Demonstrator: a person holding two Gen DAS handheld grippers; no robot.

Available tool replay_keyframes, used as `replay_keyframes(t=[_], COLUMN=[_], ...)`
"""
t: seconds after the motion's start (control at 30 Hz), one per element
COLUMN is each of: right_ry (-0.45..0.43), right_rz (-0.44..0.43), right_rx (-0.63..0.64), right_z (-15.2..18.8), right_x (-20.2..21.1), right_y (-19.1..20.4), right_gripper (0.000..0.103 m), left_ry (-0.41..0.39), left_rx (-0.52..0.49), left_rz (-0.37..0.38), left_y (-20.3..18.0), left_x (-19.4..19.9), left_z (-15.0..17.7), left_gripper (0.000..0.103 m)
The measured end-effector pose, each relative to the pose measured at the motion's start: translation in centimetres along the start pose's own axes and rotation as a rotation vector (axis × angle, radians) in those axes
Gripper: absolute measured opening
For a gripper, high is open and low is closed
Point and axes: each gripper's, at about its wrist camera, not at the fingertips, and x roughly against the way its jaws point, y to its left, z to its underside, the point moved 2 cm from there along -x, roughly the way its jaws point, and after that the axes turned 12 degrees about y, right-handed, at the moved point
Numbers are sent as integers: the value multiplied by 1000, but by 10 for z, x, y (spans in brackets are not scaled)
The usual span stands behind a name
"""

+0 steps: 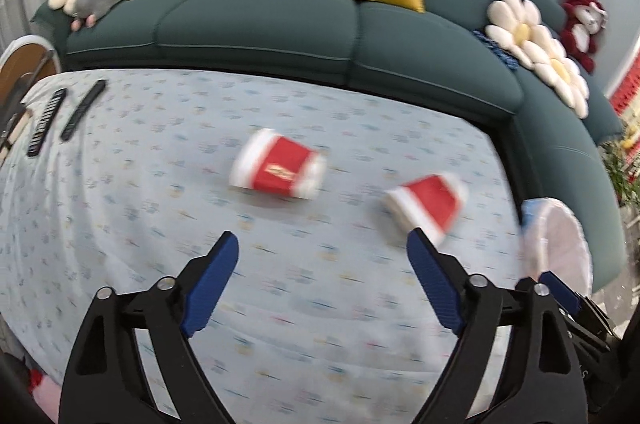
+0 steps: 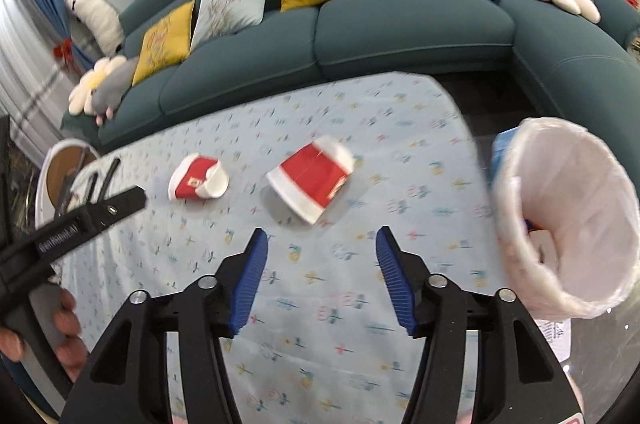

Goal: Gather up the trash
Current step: 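Reach the right tool to the red-and-white paper cup and close on it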

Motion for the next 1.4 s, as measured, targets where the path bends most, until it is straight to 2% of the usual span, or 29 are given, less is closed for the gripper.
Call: replay_keyframes(t=[0.13, 0.3, 0.4, 0.53, 0.77, 1.03, 1.13, 1.23, 1.37, 1.4], right_ry=[19, 57, 82, 87, 69, 64, 62, 65, 68, 68], right_rz=[34, 82, 111, 128, 168, 177, 174, 156, 134, 126], right_rx=[8, 2, -9, -23, -42, -88, -97, -105, -107, -107], right_z=[0, -4, -9, -19, -33, -42, -44, -47, -52, -53], right_x=[-37, -83, -108, -125, -134, -134, -134, -134, -134, -134], right_y=[18, 25, 29, 32, 30, 9, 3, -1, -3, -3], right_gripper=[56, 56, 56, 56, 56, 56, 49, 38, 18, 16], left_ry=[9, 31, 40, 49, 79, 77, 81, 82, 88, 89], left_rx=[-16, -69, -103, -155, -225, -229, -231, -224, -204, -199], left_rz=[-43, -60, -33, 41, 128, 165, 175, 189, 199, 199], left_y=[40, 66, 75, 79, 56, 27, 16, 5, -9, -12], left_x=[-22, -53, -72, -92, -115, -115, -113, -111, -112, -112], left_z=[-13, -32, -44, -59, -64, -54, -50, -48, -48, -49], left_gripper=[85, 87, 87, 87, 85, 67, 57, 46, 33, 27])
